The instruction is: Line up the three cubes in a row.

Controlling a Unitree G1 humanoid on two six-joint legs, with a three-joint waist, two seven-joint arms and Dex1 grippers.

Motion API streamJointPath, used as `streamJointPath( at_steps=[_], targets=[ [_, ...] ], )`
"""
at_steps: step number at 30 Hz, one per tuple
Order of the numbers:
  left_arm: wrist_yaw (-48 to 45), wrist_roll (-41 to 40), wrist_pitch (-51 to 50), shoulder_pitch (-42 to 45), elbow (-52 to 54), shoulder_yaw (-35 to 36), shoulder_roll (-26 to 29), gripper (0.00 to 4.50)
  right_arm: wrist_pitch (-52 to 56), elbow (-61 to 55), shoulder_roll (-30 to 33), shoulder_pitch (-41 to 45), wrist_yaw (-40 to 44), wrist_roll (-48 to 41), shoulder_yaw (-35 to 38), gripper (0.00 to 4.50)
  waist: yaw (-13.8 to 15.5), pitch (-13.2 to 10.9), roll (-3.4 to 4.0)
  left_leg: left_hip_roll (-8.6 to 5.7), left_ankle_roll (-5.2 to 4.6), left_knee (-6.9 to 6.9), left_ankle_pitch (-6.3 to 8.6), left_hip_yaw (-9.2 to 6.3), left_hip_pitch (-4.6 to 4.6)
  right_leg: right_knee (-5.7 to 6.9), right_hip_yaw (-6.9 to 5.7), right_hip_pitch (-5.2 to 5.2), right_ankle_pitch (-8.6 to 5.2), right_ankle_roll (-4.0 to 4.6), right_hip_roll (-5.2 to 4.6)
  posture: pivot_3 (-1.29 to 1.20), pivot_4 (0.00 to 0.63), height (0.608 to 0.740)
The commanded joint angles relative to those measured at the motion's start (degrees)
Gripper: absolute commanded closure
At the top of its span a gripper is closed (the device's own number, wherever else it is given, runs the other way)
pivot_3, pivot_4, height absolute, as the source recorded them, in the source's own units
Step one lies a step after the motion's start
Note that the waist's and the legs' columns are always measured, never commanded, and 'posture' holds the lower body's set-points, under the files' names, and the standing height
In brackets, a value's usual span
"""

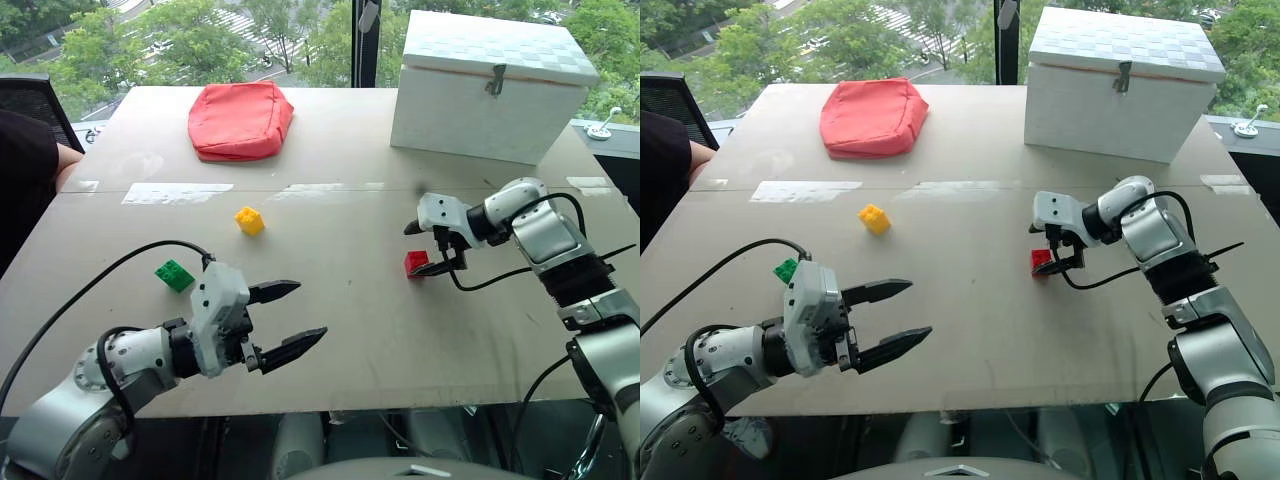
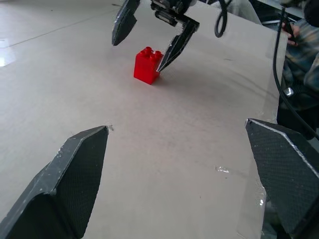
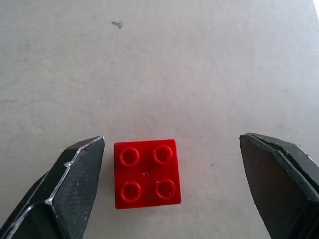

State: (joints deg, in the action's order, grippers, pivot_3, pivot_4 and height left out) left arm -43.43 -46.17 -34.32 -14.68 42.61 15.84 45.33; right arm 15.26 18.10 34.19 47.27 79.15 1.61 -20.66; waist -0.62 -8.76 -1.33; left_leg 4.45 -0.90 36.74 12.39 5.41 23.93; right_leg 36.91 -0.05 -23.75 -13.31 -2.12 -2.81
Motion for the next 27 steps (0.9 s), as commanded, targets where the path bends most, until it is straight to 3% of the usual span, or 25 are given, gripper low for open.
streamJointPath(
  at_steps=[1,6,10,13,21,27],
  targets=[
    [3.34,-0.61,0.08,1.49,-1.97,3.82,-1.53,0.00,3.13,-8.04,3.04,-1.96,-0.03,-3.76,4.72,0.05,0.06,0.00,0.00,0.00,0.00,0.00,0.00,-0.01,0.00,0.00,0.00,0.00,0.00,0.00,0.00,0.00,0.150,0.740],
    [15.91,6.02,-2.53,10.21,-10.26,4.66,-4.08,0.00,5.58,-24.30,5.46,-12.24,-0.51,-19.14,18.41,0.05,0.81,-0.01,-0.02,-0.01,0.00,-0.01,0.00,-0.08,0.00,0.00,-0.05,0.03,0.00,-0.01,0.00,0.00,0.150,0.740],
    [18.82,6.24,-7.12,14.12,-13.73,5.84,-3.34,0.00,12.46,-36.68,3.17,-17.02,-9.81,-28.25,26.61,0.05,0.35,-0.01,-0.03,0.00,0.00,-0.01,0.00,-0.09,0.00,0.02,-0.04,0.03,0.07,-0.13,0.02,0.00,0.150,0.740],
    [20.44,10.60,-9.70,23.77,-22.81,1.08,-1.99,0.00,14.73,-46.36,2.82,-24.14,-16.99,-29.13,28.94,0.05,0.95,0.03,-0.17,-0.01,0.00,-0.02,0.00,-0.16,0.01,0.02,-0.11,0.04,0.07,-0.14,0.00,0.00,0.150,0.740],
    [9.20,18.02,-7.41,40.44,-41.90,-7.96,2.70,0.00,16.29,-58.36,2.46,-36.79,-25.12,-34.75,31.91,0.05,1.24,-0.05,-0.31,-0.06,0.00,0.06,0.00,-0.14,0.04,0.04,-0.11,0.05,0.04,-0.09,-0.02,0.00,0.150,0.740],
    [6.73,14.40,-14.39,36.73,-38.83,0.13,6.35,0.00,14.89,-62.67,3.61,-42.96,-26.54,-38.25,33.42,0.05,0.34,-0.08,-0.34,-0.04,0.01,-0.09,0.00,-0.19,0.05,0.02,-0.11,0.01,0.09,-0.22,0.00,0.00,0.150,0.740]
  ],
)
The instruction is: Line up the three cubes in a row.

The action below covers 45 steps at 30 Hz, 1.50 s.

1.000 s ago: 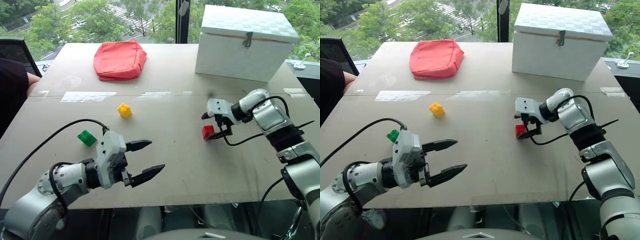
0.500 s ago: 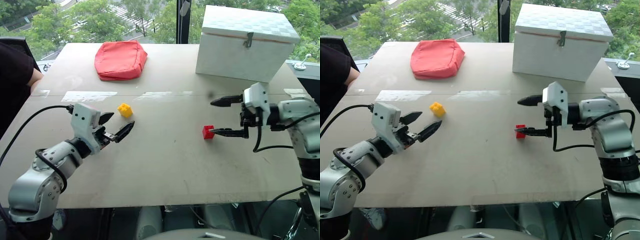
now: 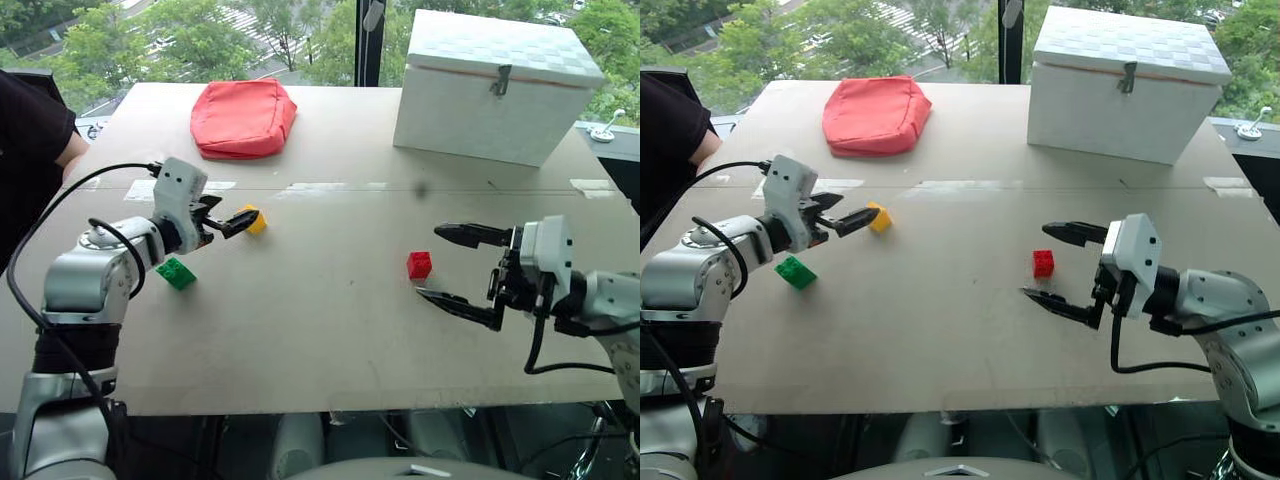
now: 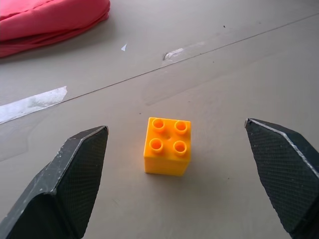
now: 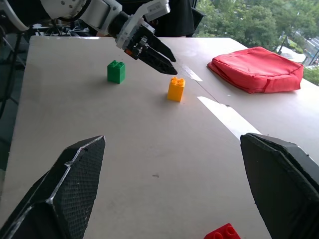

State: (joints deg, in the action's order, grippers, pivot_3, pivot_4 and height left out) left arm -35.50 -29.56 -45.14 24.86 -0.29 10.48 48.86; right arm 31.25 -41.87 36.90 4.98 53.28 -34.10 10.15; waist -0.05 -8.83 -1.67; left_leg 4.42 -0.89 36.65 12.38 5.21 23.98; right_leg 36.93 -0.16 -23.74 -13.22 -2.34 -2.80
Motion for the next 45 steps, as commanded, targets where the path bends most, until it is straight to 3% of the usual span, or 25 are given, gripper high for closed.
streamJointPath(
  at_steps=[1,5,11,16,26,29,33,40,45],
  targets=[
    [-1.85,-3.41,-6.00,-4.99,5.56,7.89,4.02,0.00,-1.11,-2.73,1.16,-1.02,-0.65,-3.28,2.73,0.05,-0.51,-0.02,-0.04,0.00,0.00,-0.01,0.00,0.00,0.00,0.00,0.00,-0.01,0.00,0.00,0.00,0.00,0.150,0.740],
    [-8.45,-4.66,-8.58,-15.04,8.52,13.77,10.28,0.00,-1.26,-1.17,1.49,-0.30,0.21,-5.95,1.42,0.05,-0.83,-0.11,-0.18,0.05,0.00,-0.06,0.00,0.00,-0.05,0.00,-0.02,-0.02,-0.06,0.09,-0.02,0.00,0.150,0.740],
    [-23.02,5.56,10.42,-25.85,0.88,11.72,20.11,0.00,-3.16,0.98,2.45,0.66,3.97,-6.23,-2.53,0.05,-0.16,-0.12,-0.17,0.08,0.23,-0.05,0.13,-0.04,-0.11,-0.01,-0.20,-0.10,-0.11,0.22,-0.34,0.00,0.150,0.740],
    [-27.61,7.42,15.07,-20.21,-7.05,7.27,20.44,0.00,-4.71,1.43,2.86,0.50,4.54,-5.50,-3.97,0.05,0.45,-0.12,-0.17,0.00,0.24,-0.10,0.16,-0.05,-0.08,-0.06,-0.59,-0.16,-0.10,0.23,-0.89,0.00,0.150,0.740],
    [-31.89,12.86,20.31,-9.59,-18.45,-2.97,17.04,0.00,-4.35,-1.34,5.67,-2.51,1.78,-6.75,-1.85,0.05,0.76,-0.11,-0.18,-0.08,-0.03,-0.08,0.01,0.16,0.47,-0.07,-0.73,-0.50,-0.07,0.15,-0.67,0.00,0.150,0.740],
    [-33.37,14.28,22.63,-7.69,-21.12,-4.93,15.98,1.18,-3.82,-2.49,6.16,-2.89,0.11,-6.95,-1.93,0.00,0.77,-0.10,-0.20,-0.07,-0.03,0.09,0.01,0.05,0.57,-0.04,-0.79,-0.50,-0.05,0.12,-0.64,0.00,0.150,0.740],
    [-34.83,14.49,25.10,-5.46,-23.10,-4.93,15.03,3.22,-2.99,-3.97,6.55,-3.91,-2.06,-7.62,-1.37,0.00,0.82,-0.09,-0.22,-0.06,-0.03,0.33,0.01,-0.09,0.71,0.02,-0.88,-0.48,-0.05,0.12,-0.63,0.00,0.150,0.740],
    [-41.19,10.14,26.65,-3.13,-14.05,-5.28,12.39,3.22,-5.72,-4.56,4.77,-8.09,-6.01,-4.53,0.13,0.00,0.92,-0.08,-0.23,-0.06,-0.04,0.60,0.01,-0.32,0.79,0.09,-1.08,-0.35,-0.08,0.17,-0.66,0.00,0.150,0.740],
    [-40.30,10.94,17.06,7.95,-0.43,-16.19,4.65,3.22,-6.15,-1.96,4.01,-14.13,-7.91,-3.51,5.07,0.00,1.79,-0.07,-0.21,-0.13,-0.05,0.76,0.00,-0.65,0.79,0.11,-1.33,-0.06,-0.06,0.14,-0.64,0.00,0.150,0.740]
  ],
)
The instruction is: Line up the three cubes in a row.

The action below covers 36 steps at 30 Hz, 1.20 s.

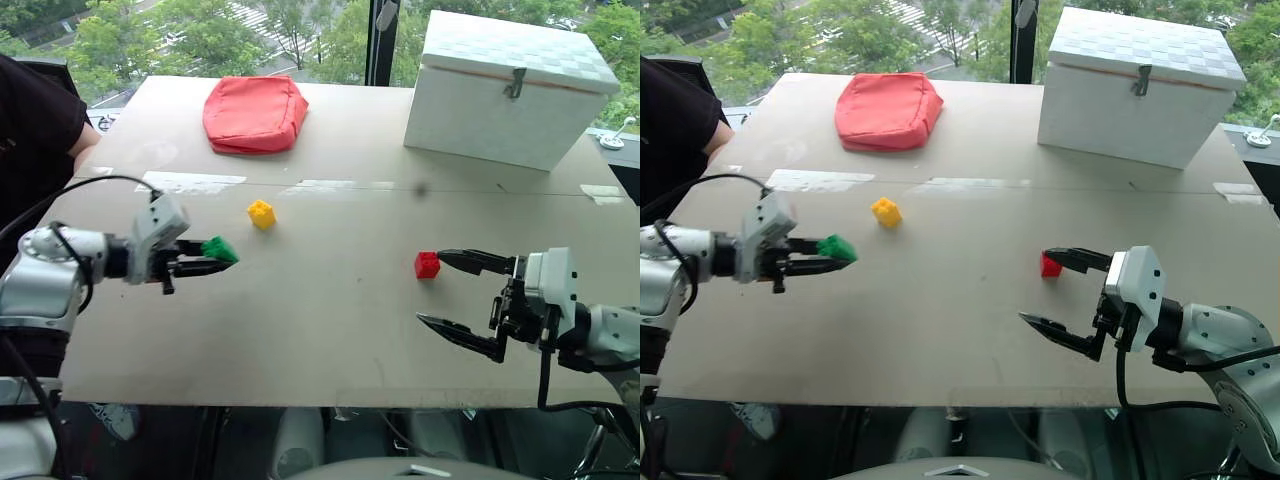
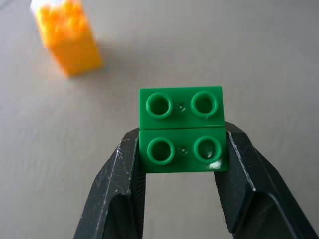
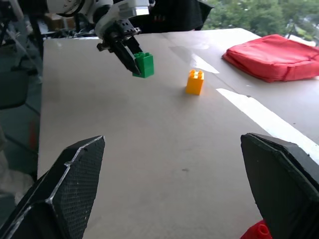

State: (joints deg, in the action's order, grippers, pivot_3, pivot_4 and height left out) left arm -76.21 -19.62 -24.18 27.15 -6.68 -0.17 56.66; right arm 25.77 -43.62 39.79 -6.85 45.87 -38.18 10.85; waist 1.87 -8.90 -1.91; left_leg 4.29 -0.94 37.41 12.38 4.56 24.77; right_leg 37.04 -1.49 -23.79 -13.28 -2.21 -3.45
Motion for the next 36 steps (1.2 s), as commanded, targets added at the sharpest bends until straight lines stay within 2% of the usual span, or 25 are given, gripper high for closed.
streamJointPath(
  at_steps=[1,4,8,11,17,26,36],
  targets=[
    [0.66,1.74,-4.69,7.27,5.98,-7.15,-4.35,3.22,-0.78,-0.01,1.31,-2.75,-0.70,1.11,4.70,0.00,-0.04,0.03,0.06,0.00,0.00,0.01,0.00,0.04,-0.05,0.00,0.05,0.03,0.00,-0.01,0.00,0.00,0.150,0.740],
    [1.50,5.81,-4.21,13.88,2.02,-14.57,-12.10,3.22,-3.05,1.28,2.55,-6.94,2.24,2.62,6.85,0.00,0.23,0.08,0.13,-0.02,-0.01,0.07,-0.01,-0.16,-0.06,0.00,0.12,0.14,0.03,-0.09,0.23,0.00,0.150,0.740],
    [0.70,9.85,-0.73,18.08,-3.66,-20.17,-18.17,3.22,-4.32,1.60,2.57,-9.98,3.49,2.23,8.85,0.00,-0.82,0.07,0.14,0.02,-0.01,0.08,-0.01,-0.36,-0.08,0.01,0.47,0.17,0.08,-0.17,0.61,0.00,0.150,0.740],
    [0.18,11.58,1.68,20.42,-7.85,-22.70,-22.60,3.22,-4.60,0.91,2.19,-12.28,3.66,2.02,9.70,0.00,-0.98,0.07,0.15,0.02,-0.01,0.06,-0.01,-0.42,-0.05,0.02,0.46,0.16,0.08,-0.19,0.64,0.00,0.150,0.740],
    [-1.17,15.28,8.66,25.03,-17.77,-24.52,-27.84,3.22,-7.81,2.50,1.14,-16.17,5.25,2.97,12.17,0.00,-0.98,0.07,0.15,-0.04,-0.01,0.09,-0.01,-0.39,-0.05,0.01,0.69,0.16,0.07,-0.19,0.68,0.00,0.150,0.740],
    [-5.39,18.44,10.61,27.63,-21.58,-25.98,-30.09,3.22,-12.10,5.14,0.12,-20.30,8.06,3.81,14.67,0.00,-1.05,0.07,0.15,-0.08,-0.02,0.11,-0.01,-0.41,-0.04,0.00,0.81,0.18,0.05,-0.18,0.73,0.00,0.150,0.740],
    [-6.27,22.30,9.79,28.46,-22.31,-27.47,-31.72,3.22,-14.00,5.98,-0.40,-20.63,7.88,4.81,13.60,0.00,-1.02,0.07,0.15,-0.08,-0.02,0.12,-0.01,-0.44,-0.03,0.01,0.82,0.18,0.02,-0.14,0.74,0.00,0.150,0.740]
  ],
)
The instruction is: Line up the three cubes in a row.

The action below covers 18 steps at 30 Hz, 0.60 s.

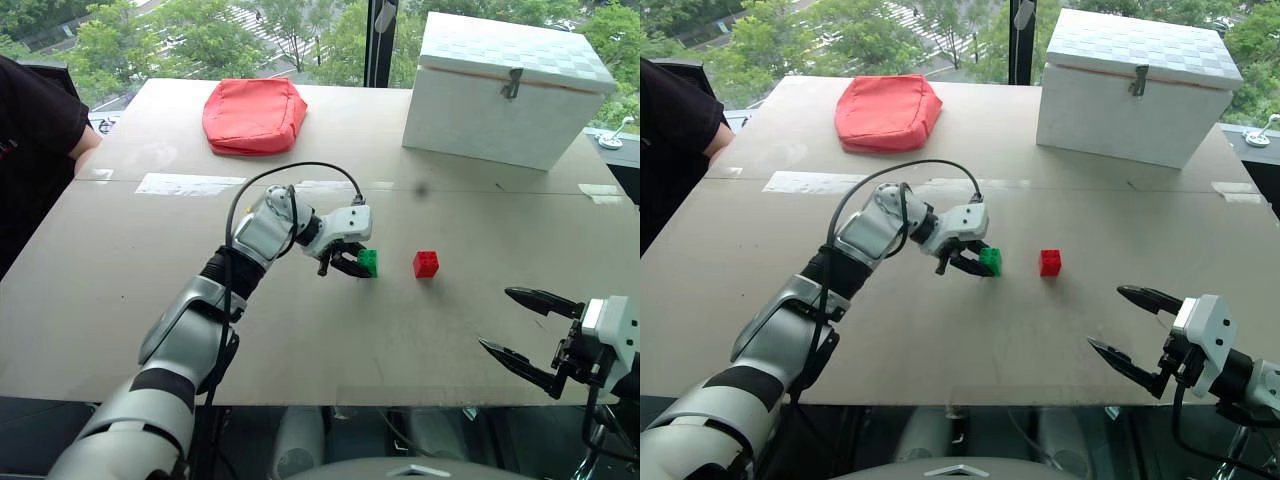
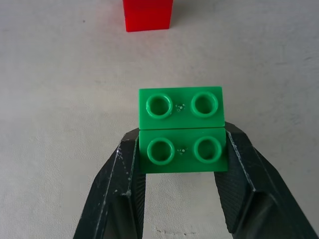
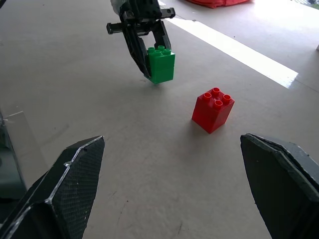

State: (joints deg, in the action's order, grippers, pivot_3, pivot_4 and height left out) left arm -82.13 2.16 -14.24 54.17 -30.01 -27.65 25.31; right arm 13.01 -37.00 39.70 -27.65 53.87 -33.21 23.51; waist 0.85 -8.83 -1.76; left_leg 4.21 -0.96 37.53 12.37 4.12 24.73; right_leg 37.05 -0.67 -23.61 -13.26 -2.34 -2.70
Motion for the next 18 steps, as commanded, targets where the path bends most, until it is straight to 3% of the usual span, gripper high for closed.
streamJointPath(
  at_steps=[1,18],
  targets=[
    [0.07,0.81,-0.56,1.37,1.03,0.11,-0.64,3.22,-1.20,-0.84,-0.40,0.15,-0.30,-0.09,0.82,0.00,0.00,0.00,0.00,0.00,0.00,0.00,0.00,-0.01,0.00,0.00,0.00,0.00,0.00,0.00,0.00,0.00,0.150,0.740],
    [1.88,3.40,-3.85,1.65,1.21,0.09,-2.34,3.22,-0.23,-2.62,-0.43,0.05,-2.36,0.34,-0.17,0.00,0.01,0.01,0.01,0.00,0.00,0.00,0.00,-0.01,-0.01,0.01,0.00,0.01,0.01,-0.01,0.01,0.00,0.150,0.740]
  ],
)
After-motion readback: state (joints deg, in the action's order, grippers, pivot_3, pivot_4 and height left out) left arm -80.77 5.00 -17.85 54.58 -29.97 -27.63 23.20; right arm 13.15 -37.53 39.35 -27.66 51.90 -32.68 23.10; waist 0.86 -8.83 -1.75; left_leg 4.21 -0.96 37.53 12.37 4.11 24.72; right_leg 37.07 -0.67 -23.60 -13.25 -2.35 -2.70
